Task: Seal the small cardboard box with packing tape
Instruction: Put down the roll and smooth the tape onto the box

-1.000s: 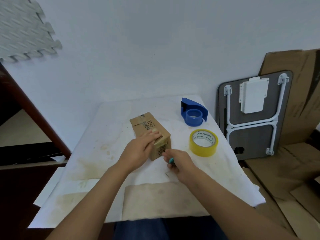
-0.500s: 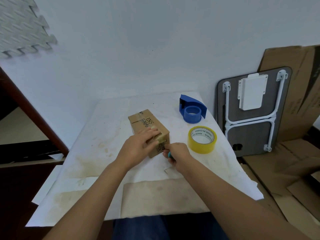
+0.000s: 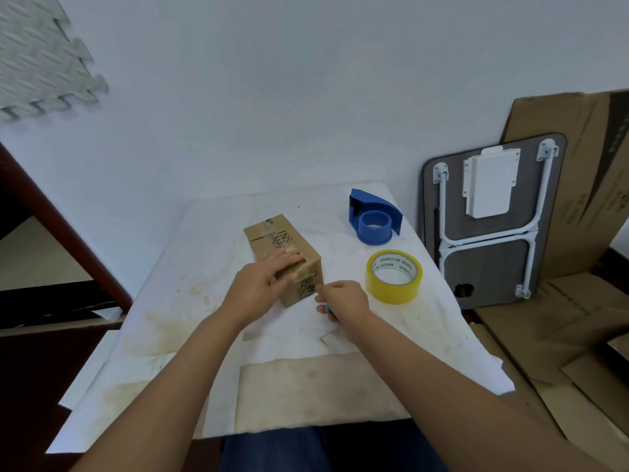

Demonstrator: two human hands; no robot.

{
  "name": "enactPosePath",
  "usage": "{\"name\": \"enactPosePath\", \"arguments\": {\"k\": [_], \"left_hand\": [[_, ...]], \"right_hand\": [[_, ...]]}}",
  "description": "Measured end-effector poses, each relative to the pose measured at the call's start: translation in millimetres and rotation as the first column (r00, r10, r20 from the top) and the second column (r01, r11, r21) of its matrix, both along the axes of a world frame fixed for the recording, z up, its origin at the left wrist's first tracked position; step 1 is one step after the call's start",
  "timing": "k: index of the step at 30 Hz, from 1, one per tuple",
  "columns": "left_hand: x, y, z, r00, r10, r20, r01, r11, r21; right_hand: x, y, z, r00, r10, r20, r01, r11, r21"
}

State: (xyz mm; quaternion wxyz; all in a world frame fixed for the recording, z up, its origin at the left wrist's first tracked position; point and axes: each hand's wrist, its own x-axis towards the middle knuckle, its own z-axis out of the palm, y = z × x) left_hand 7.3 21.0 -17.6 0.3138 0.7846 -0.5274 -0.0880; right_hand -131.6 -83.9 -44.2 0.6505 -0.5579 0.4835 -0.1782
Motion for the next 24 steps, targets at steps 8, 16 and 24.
{"name": "enactPosePath", "arguments": {"k": [8, 16, 24], "left_hand": [[1, -1, 1, 1.000, -0.006, -0.001, 0.006, 1.000, 0.007], [-3, 0, -2, 0.999, -0.039, -0.036, 0.039, 0.999, -0.005], [0, 15, 41, 0.949, -0.050, -0.312, 0.037, 0.998, -0.047]], "right_hand": [[15, -9, -2, 0.997, 0.003, -0.080, -0.008, 0.998, -0.063], [13, -13, -5, 0.993, -0.002, -0.116, -0.016, 0.987, -0.157], [-16, -6, 30, 0.976, 0.164, 0.142, -0.097, 0.916, -0.390]]}}
